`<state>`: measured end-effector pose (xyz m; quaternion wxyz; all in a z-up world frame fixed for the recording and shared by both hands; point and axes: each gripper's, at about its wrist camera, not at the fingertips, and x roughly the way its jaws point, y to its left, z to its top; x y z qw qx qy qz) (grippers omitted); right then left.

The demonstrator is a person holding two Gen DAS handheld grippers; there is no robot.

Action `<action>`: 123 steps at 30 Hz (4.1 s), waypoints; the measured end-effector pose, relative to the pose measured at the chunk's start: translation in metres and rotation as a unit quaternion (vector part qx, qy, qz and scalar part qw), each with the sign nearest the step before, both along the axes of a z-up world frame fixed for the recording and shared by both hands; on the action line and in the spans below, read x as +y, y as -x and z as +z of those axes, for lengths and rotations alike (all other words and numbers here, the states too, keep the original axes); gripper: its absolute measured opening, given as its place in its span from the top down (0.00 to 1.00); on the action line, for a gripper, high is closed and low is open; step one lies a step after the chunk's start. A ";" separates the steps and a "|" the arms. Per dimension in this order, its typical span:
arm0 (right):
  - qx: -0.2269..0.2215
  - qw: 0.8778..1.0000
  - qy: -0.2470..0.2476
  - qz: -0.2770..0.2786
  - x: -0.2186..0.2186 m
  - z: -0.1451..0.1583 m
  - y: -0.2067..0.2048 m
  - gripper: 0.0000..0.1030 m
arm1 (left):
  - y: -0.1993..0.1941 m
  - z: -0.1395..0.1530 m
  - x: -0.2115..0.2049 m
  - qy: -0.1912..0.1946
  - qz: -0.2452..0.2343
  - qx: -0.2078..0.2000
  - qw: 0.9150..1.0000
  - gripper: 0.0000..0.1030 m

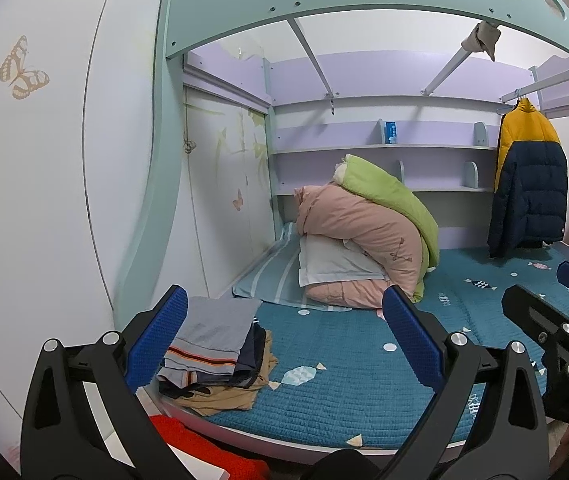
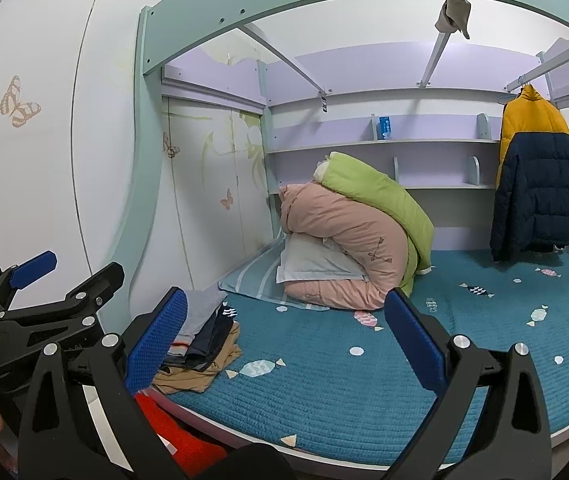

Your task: Fold large clothes

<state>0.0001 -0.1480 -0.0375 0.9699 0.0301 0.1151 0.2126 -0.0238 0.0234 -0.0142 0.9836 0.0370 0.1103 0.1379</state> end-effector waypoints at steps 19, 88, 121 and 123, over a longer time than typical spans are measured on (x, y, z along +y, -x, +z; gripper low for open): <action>-0.001 1.000 0.004 0.003 0.006 0.001 0.001 0.07 | 0.003 0.002 -0.005 0.002 -0.004 -0.002 1.000 0.05; 0.007 1.000 0.008 0.009 0.008 0.000 -0.001 0.07 | 0.010 -0.003 -0.014 0.008 0.002 0.005 1.000 0.05; 0.009 1.000 0.008 0.010 0.006 0.000 -0.004 0.07 | 0.013 -0.008 -0.013 0.004 0.010 0.006 1.000 0.05; 0.008 1.000 0.008 0.010 0.006 0.000 -0.003 0.07 | 0.013 -0.007 -0.012 0.005 0.009 0.006 1.000 0.05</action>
